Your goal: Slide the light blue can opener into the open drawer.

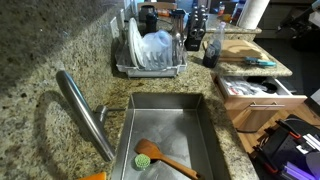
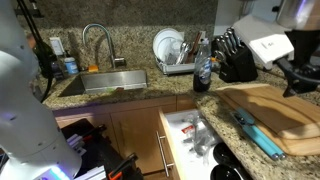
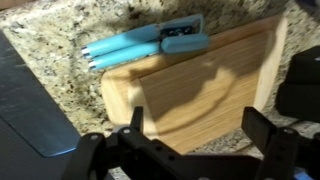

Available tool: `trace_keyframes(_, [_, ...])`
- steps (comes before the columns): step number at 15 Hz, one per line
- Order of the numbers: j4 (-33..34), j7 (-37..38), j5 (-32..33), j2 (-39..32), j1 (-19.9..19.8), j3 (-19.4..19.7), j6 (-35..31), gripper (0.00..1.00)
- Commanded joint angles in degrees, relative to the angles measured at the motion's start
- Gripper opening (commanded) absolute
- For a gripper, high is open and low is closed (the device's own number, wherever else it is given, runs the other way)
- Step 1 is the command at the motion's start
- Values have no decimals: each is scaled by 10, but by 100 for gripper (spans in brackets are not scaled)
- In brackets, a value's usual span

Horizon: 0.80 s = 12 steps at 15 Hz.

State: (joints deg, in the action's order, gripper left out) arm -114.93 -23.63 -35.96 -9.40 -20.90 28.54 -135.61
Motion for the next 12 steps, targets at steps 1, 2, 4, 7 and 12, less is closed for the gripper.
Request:
trace_keyframes(1, [-2, 27, 16, -14, -35, -37, -33, 100])
trace_keyframes(2, [-2, 36, 20, -28, -39, -44, -46, 100])
trace_keyframes(4, [-1, 36, 19, -30, -43, -51, -45, 100])
trace_keyframes(7, [25, 134, 34, -63, -42, -40, -78, 100])
trace_keyframes(12, [18, 292, 72, -124, -53, -32, -145, 100])
